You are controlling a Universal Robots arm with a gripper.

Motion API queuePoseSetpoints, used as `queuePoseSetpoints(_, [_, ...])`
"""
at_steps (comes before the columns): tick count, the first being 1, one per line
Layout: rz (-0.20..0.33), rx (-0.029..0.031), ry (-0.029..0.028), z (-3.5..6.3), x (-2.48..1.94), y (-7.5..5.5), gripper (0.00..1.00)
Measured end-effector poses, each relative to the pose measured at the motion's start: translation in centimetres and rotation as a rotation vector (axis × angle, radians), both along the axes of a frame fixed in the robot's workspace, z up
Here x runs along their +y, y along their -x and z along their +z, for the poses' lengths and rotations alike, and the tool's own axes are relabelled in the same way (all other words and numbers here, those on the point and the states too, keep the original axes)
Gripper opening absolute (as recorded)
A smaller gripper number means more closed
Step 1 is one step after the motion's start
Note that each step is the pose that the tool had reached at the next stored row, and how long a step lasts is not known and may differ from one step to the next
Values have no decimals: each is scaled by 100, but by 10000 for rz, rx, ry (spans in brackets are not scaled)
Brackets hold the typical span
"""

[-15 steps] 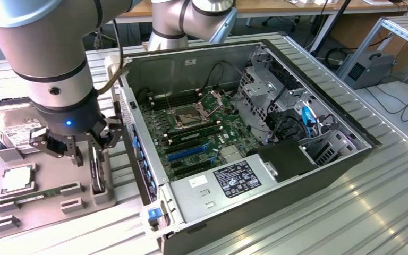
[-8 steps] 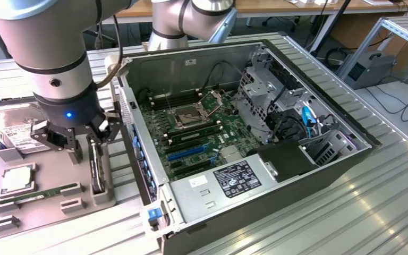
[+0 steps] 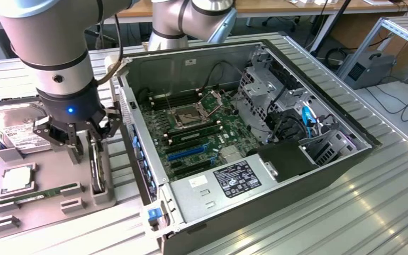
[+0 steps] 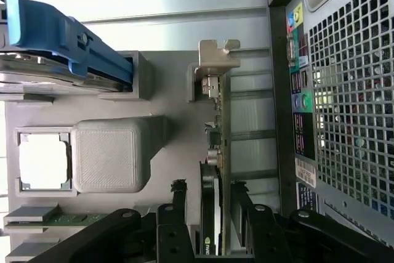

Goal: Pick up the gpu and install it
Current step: 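Pick up the gpu and move the gpu toward the slot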

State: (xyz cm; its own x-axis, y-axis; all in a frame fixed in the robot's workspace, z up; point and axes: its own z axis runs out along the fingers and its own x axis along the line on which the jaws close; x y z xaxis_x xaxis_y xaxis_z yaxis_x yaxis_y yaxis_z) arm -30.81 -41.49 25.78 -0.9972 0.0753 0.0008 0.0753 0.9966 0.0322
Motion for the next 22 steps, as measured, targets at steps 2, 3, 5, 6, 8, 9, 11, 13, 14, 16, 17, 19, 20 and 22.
queuePoseSetpoints(2, [1, 2, 2, -39, 4, 3, 42])
queuePoseSetpoints(3, [0, 2, 1, -51, 4, 3, 42])
queuePoseSetpoints(5, [0, 3, 1, -77, 4, 3, 42])
queuePoseSetpoints(6, [1, 3, 1, -90, 5, 3, 42])
queuePoseSetpoints(8, [0, 5, 2, -118, 5, 3, 42])
queuePoseSetpoints(9, [0, 6, 2, -135, 6, 3, 42])
queuePoseSetpoints(11, [-1, 7, 1, -162, 11, 4, 42])
queuePoseSetpoints(13, [-1, 6, 1, -180, 14, 3, 41])
queuePoseSetpoints(14, [1, 9, 4, -183, 14, 3, 41])
queuePoseSetpoints(16, [1, 11, 14, -184, 14, 2, 33])
queuePoseSetpoints(17, [1, 10, 14, -185, 13, 2, 33])
queuePoseSetpoints(19, [1, 8, 13, -185, 14, 1, 33])
queuePoseSetpoints(20, [1, 8, 13, -185, 14, 1, 33])
queuePoseSetpoints(22, [1, 8, 13, -185, 14, 1, 33])
